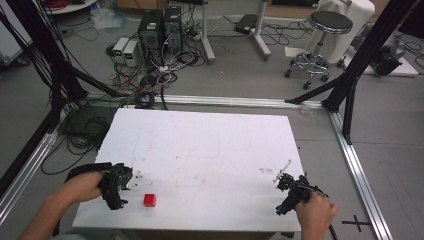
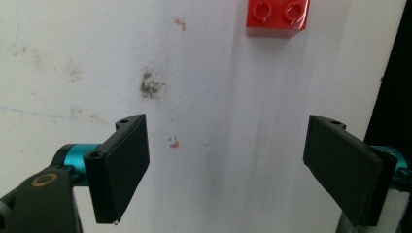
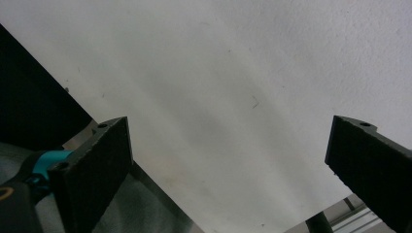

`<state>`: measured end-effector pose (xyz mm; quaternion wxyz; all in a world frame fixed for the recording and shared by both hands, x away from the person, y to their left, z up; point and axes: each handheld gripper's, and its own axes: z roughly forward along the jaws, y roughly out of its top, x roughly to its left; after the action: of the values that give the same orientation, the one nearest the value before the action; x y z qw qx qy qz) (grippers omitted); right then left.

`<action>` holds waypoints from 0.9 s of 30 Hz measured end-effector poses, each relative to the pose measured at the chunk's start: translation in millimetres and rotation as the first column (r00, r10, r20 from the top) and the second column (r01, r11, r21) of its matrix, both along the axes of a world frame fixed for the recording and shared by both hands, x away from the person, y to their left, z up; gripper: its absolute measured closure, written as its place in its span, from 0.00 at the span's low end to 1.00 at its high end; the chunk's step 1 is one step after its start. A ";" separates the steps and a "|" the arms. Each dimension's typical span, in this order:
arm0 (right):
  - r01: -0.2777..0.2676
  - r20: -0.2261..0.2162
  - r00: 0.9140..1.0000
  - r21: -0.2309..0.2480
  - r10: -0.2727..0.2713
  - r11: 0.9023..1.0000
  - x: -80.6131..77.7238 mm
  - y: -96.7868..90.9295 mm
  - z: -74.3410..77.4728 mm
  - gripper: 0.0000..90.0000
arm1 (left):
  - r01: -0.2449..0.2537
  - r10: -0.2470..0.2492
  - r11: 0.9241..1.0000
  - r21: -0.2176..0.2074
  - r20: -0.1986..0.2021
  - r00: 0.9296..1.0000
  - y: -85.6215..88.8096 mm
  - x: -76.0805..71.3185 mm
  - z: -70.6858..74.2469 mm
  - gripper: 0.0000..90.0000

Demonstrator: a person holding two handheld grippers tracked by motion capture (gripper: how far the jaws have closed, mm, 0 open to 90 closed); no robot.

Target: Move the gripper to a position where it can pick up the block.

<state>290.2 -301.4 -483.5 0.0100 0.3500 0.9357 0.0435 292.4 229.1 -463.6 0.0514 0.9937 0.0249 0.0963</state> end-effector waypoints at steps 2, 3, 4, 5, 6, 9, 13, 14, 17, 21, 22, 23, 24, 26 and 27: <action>-0.001 -0.001 1.000 0.003 0.001 1.000 -0.1 -0.1 0.1 0.03 | 0.006 -0.006 1.000 -0.002 -0.006 1.000 -3.7 -0.5 0.4 0.19; -0.001 -0.001 1.000 0.003 0.001 1.000 -0.1 -0.1 0.1 0.03 | 0.012 -0.012 1.000 0.000 -0.006 1.000 -5.8 0.1 0.3 0.19; -0.001 -0.003 1.000 0.005 0.001 1.000 -0.1 -0.5 0.2 0.03 | 0.009 -0.009 1.000 0.007 -0.017 1.000 -9.7 0.0 -0.7 0.19; -0.002 -0.002 1.000 0.004 0.002 1.000 -0.1 -0.4 0.0 0.03 | 0.018 -0.018 1.000 0.013 -0.015 1.000 -12.2 0.2 -1.4 0.19; -0.003 -0.003 1.000 0.004 0.003 1.000 0.0 -0.4 0.2 0.03 | 0.021 -0.021 1.000 0.014 -0.016 1.000 -13.6 0.2 -2.2 0.19; 0.000 -0.004 1.000 0.003 0.000 1.000 0.0 0.3 0.4 0.03 | 0.029 -0.029 0.999 0.016 -0.020 0.999 -18.0 -0.2 -4.3 0.19; -0.005 -0.001 1.000 0.002 0.005 1.000 0.4 0.8 0.4 0.03 | 0.051 -0.050 0.998 0.030 -0.032 0.998 -27.6 -1.5 -7.5 0.19; -0.005 -0.001 1.000 0.002 0.005 1.000 0.4 0.8 0.4 0.03 | 0.052 -0.051 0.998 0.031 -0.034 0.998 -29.8 -1.9 -8.6 0.19; -0.003 -0.003 1.000 0.004 0.003 1.000 0.2 1.3 0.4 0.03 | 0.067 -0.065 0.997 0.040 -0.045 0.997 -35.7 -2.1 -11.1 0.19; -0.004 -0.002 1.000 0.005 0.004 1.000 0.4 1.9 0.4 0.03 | 0.085 -0.081 0.995 0.054 -0.063 0.995 -46.8 -1.3 -16.1 0.19; -0.010 -0.002 1.000 -0.001 0.010 1.000 0.6 2.2 0.4 0.03 | 0.086 -0.082 0.995 0.056 -0.067 0.994 -48.2 -1.4 -17.0 0.19; -0.010 -0.003 1.000 0.002 0.010 1.000 0.7 2.4 0.1 0.03 | 0.086 -0.082 0.995 0.056 -0.067 0.994 -48.2 -1.4 -17.0 0.19; -0.010 -0.003 1.000 0.000 0.010 1.000 0.6 2.4 0.4 0.03 | 0.093 -0.088 0.994 0.063 -0.075 0.993 -52.0 -1.0 -19.2 0.19; -0.012 0.000 1.000 0.001 0.012 1.000 0.7 2.1 0.5 0.03 | 0.098 -0.092 0.993 0.069 -0.083 0.992 -53.7 -0.6 -20.2 0.19; -0.008 0.000 1.000 0.007 0.008 1.000 0.4 1.9 0.5 0.03 | 0.102 -0.096 0.992 0.070 -0.085 0.992 -55.1 -0.4 -21.2 0.19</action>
<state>290.6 -299.5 -483.0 0.0087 0.3464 0.9369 0.0470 292.0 174.0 -484.8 0.0184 0.9980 -0.0262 0.0540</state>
